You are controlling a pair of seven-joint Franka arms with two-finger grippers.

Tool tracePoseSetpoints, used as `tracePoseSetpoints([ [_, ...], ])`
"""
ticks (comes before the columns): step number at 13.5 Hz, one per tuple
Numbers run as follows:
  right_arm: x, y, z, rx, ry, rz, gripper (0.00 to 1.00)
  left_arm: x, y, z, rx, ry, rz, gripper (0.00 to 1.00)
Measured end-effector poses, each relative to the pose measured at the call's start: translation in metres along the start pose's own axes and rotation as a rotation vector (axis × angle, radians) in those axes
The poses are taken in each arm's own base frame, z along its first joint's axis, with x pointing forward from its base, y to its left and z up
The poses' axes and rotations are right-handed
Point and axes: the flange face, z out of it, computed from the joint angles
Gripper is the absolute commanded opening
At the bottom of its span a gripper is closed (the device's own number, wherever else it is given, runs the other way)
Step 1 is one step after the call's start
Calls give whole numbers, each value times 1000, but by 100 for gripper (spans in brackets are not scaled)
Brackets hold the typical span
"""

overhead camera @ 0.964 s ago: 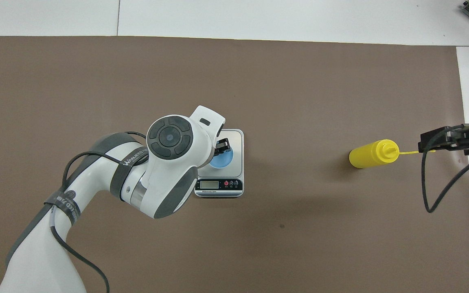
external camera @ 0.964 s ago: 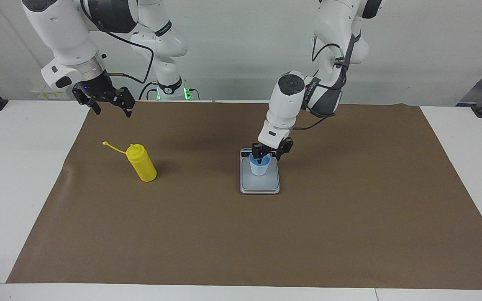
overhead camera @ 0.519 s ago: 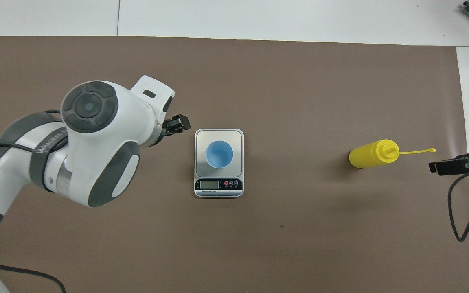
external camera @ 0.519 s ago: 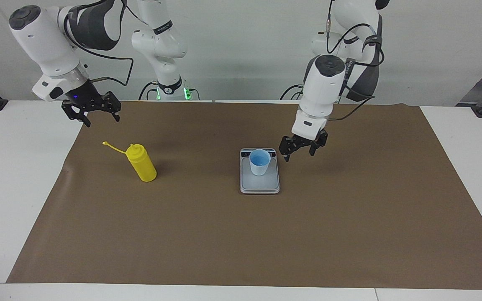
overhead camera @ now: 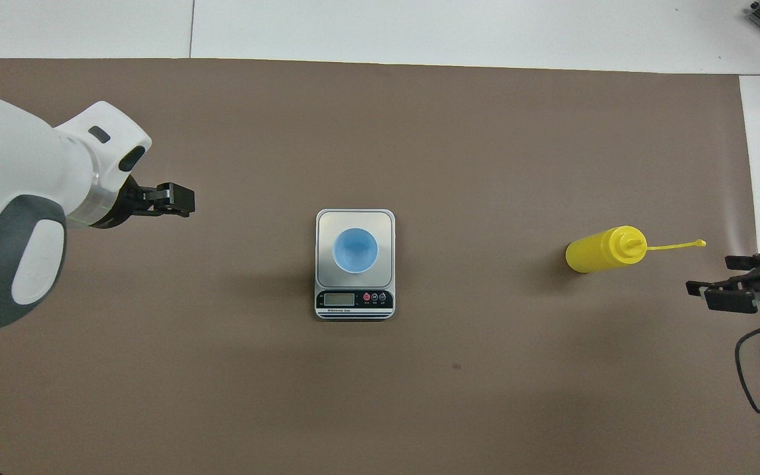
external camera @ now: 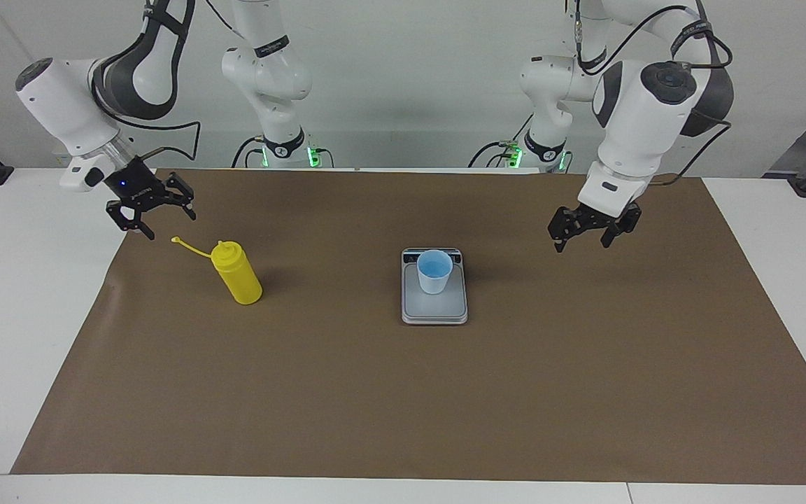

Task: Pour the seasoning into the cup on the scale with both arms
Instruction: 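Release the cup and withdraw the left gripper while the right gripper reaches the bottle, then grasp the yellow squeeze bottle with the right gripper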

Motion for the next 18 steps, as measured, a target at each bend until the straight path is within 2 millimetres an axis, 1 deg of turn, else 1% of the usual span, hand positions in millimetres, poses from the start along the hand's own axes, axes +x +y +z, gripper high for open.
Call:
tracePoseSetpoints([
  [3, -37, 23, 37, 76, 154, -123, 100, 6, -43, -2, 6, -12, 85, 100],
  [4, -43, 29, 48, 81, 195, -163, 100, 8, -58, -2, 7, -15, 112, 100],
  [5, -46, 31, 57, 91, 235, -189, 100, 9, -73, -2, 8, -17, 138, 100],
  [8, -48, 22, 81, 127, 353, -232, 100, 12, -114, -3, 9, -18, 205, 100],
  [10, -45, 10, 95, 152, 382, -247, 100, 12, -133, -4, 11, -16, 225, 100],
  [11, -44, 5, 101, 165, 392, -238, 100, 13, -139, -7, 12, -9, 228, 100],
  [13, -39, -5, 111, 186, 416, -234, 100, 16, -140, -22, 14, 7, 231, 100],
  [16, -15, -26, 124, 191, 498, -265, 100, 15, -130, -56, 13, 9, 247, 100],
  [18, -5, -38, 134, 177, 512, -285, 100, 12, -122, -74, 11, -7, 256, 100],
])
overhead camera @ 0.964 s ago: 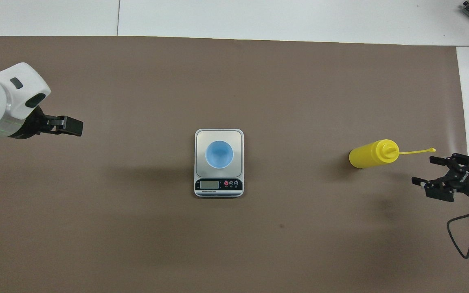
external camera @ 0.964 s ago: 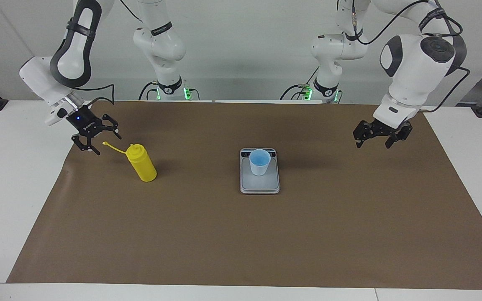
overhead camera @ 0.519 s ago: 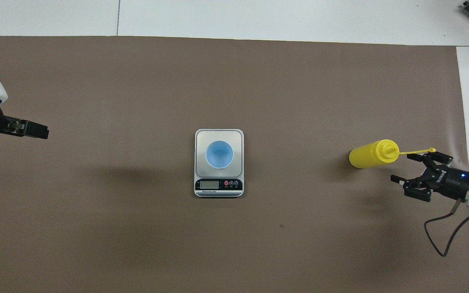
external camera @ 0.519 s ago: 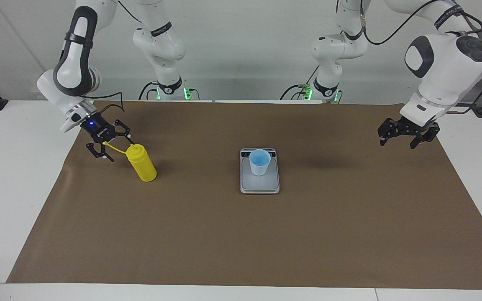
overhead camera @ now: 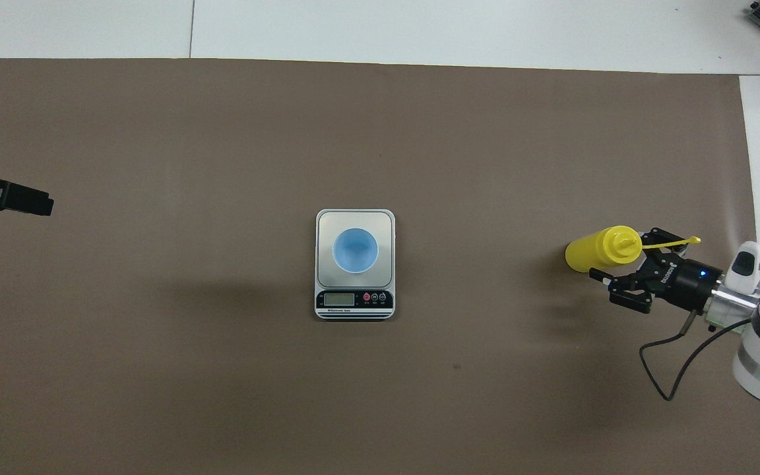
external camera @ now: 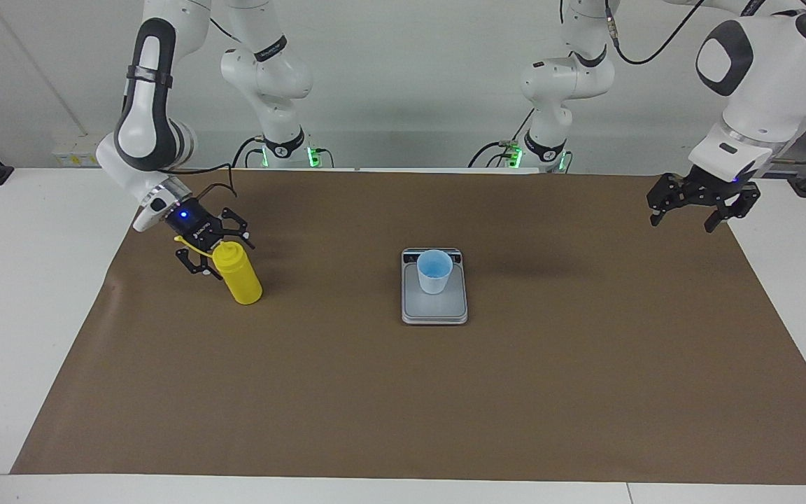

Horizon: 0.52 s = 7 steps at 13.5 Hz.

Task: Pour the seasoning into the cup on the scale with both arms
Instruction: 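Grasp the yellow squeeze bottle with the right gripper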

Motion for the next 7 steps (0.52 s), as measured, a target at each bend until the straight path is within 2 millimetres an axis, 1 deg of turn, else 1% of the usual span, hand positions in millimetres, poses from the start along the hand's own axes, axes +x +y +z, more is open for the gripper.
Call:
tracePoseSetpoints([
  [3, -11, 3, 9, -12, 7, -19, 100, -4, 17, -24, -9, -36, -8, 100],
  [4, -15, 5, 11, -15, 14, -12, 100, -6, 23, -29, -12, -50, -19, 100],
  [5, -17, 6, 12, -17, 18, -9, 100, -7, 27, -31, -12, -55, -26, 100],
  [7, -20, 7, 14, -17, 18, -11, 100, -8, 31, -28, -14, -68, -31, 100],
])
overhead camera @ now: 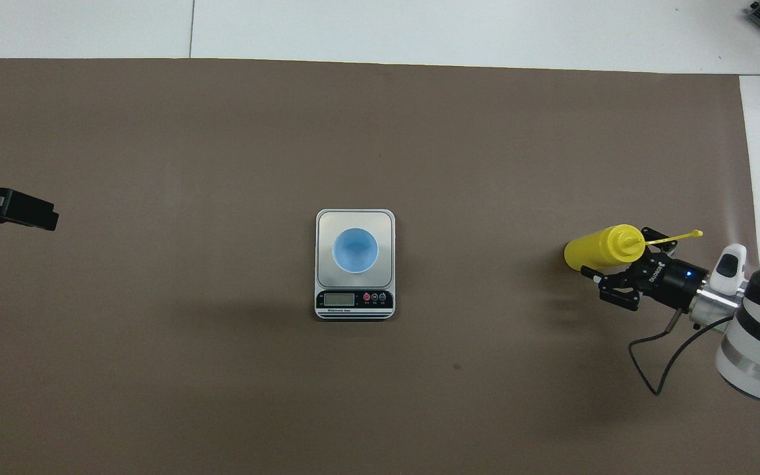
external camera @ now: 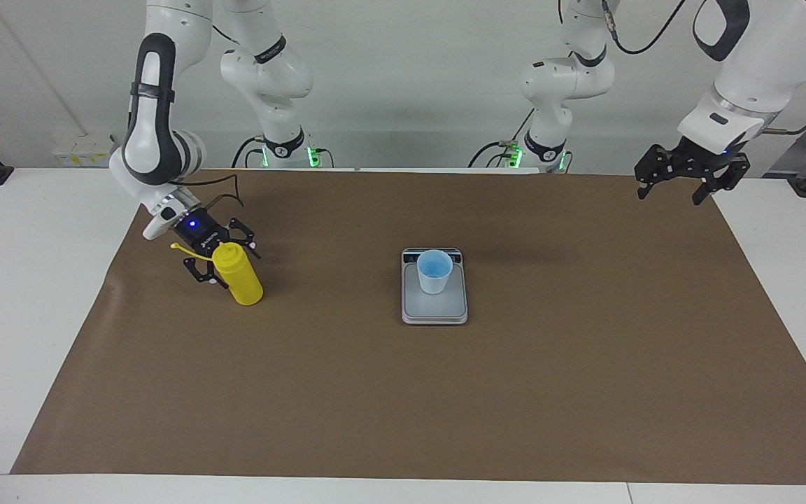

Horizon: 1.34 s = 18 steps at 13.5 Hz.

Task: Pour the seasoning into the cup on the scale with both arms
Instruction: 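Grasp the yellow squeeze bottle with the right gripper, then lift the yellow bottle with the right gripper and carry it over the cup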

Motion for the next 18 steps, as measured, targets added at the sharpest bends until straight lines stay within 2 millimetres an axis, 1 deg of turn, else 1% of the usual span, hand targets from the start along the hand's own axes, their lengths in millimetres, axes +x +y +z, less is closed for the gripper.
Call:
tracePoseSetpoints([
  [2, 1, 1, 0, -1, 1, -15, 57, 0, 0, 3, -1, -8, -3, 100],
  [3, 1, 1, 0, -3, 1, -25, 44, 0, 0, 4, -1, -7, -16, 100],
  [5, 3, 3, -1, -8, 2, -35, 25, 2, 0, 5, -6, 6, -76, 100],
  [8, 5, 4, -1, -10, 3, -37, 10, 2, 1, 5, -20, 11, -104, 100],
  [9, 7, 6, -1, -12, 5, -41, 8, 3, 0, 4, -34, 20, -109, 100],
  [11, 21, 14, -4, -24, 19, -37, 7, 3, -1, 3, -40, 25, -112, 100],
  [12, 32, 18, -5, -28, 27, -22, 7, 3, -1, 3, -40, 25, -107, 100],
  [13, 44, 19, -3, -24, 29, -12, 4, 3, -1, 3, -40, 25, -99, 100],
  [14, 58, 18, 0, -12, 21, -5, 4, 3, -1, 3, -39, 25, -92, 100],
  [16, 92, 16, 6, 14, -24, -6, 3, 2, -2, 3, -25, 20, -72, 100],
  [18, 131, 12, 10, 26, -85, -18, 2, 1, -2, 4, -7, 12, -57, 100],
])
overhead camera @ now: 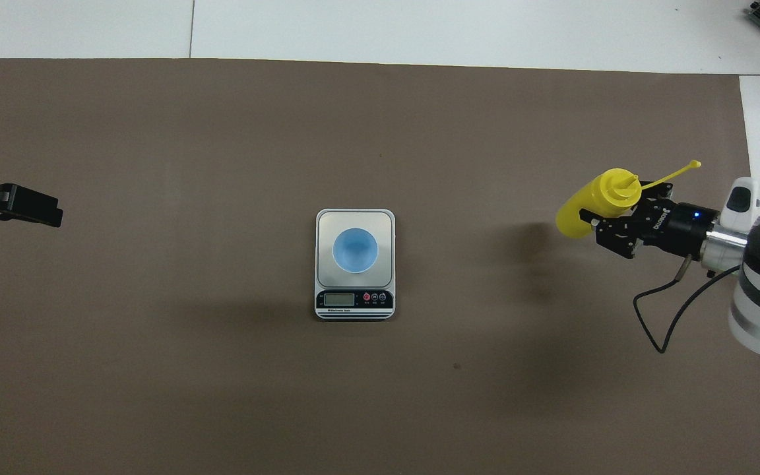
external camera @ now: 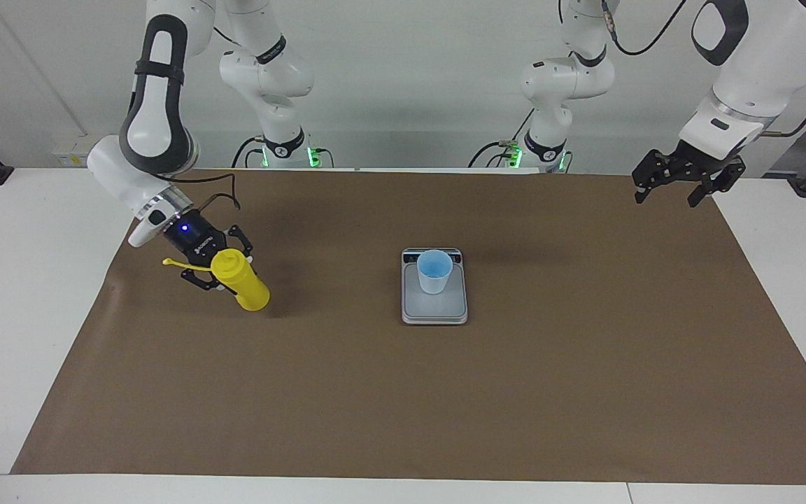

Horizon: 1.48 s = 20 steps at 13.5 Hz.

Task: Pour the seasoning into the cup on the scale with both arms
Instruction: 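Lift the yellow bottle with the right gripper and carry it over the cup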

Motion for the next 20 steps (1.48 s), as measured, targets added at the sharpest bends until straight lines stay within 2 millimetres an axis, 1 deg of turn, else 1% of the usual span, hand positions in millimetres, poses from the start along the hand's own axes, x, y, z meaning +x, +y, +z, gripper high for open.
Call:
tracePoseSetpoints([
  [2, 39, -9, 4, 5, -60, -6, 1, 0, 1, 0, 2, 0, 4, 100],
  [4, 75, -24, 11, -3, -145, -2, 0, 0, 1, -1, 2, 1, 4, 100],
  [6, 100, -40, 21, -25, -236, 10, 0, 0, 1, 0, 2, 0, 4, 100],
  [8, 121, -61, 34, -50, -311, 22, 0, 0, 0, 0, 2, 0, 1, 100],
  [11, 140, -94, 58, -85, -403, 24, 0, 0, 0, 0, 1, 0, 0, 100],
  [14, 160, -131, 84, -168, -459, -54, 0, 0, 2, -1, -18, 7, -2, 100],
  [17, 168, -164, 107, -184, -497, -75, 0, 0, 1, -1, -25, 8, -4, 100],
  [20, 170, -184, 129, -229, -548, -134, 0, 0, 2, -1, -25, 8, -2, 100],
])
